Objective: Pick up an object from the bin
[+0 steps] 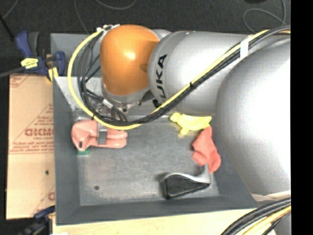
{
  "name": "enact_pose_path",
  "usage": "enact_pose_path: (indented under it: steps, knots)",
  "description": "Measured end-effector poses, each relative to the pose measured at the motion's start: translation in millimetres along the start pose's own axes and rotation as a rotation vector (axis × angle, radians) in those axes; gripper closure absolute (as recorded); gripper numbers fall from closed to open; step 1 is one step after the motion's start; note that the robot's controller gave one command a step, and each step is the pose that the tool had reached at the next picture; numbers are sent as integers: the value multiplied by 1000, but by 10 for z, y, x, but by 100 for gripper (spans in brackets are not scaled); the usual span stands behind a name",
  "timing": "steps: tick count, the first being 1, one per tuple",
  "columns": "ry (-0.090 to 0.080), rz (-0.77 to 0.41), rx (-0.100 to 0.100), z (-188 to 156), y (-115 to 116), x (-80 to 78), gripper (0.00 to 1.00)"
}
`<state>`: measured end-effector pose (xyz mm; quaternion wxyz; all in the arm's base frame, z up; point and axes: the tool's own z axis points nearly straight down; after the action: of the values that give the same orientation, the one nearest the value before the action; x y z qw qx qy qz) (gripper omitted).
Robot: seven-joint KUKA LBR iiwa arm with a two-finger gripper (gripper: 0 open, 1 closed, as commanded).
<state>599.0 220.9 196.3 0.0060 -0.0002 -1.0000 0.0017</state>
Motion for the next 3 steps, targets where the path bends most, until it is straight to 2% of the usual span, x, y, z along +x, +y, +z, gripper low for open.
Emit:
enact_pose_path:
  steps: [1, 2, 3]
  knots:
    - [1, 2, 1, -187, -52, 26, 0]
    - [-6, -185, 0, 112, -243, -46, 0]
    - [5, -361, 2, 390, -386, -4, 0]
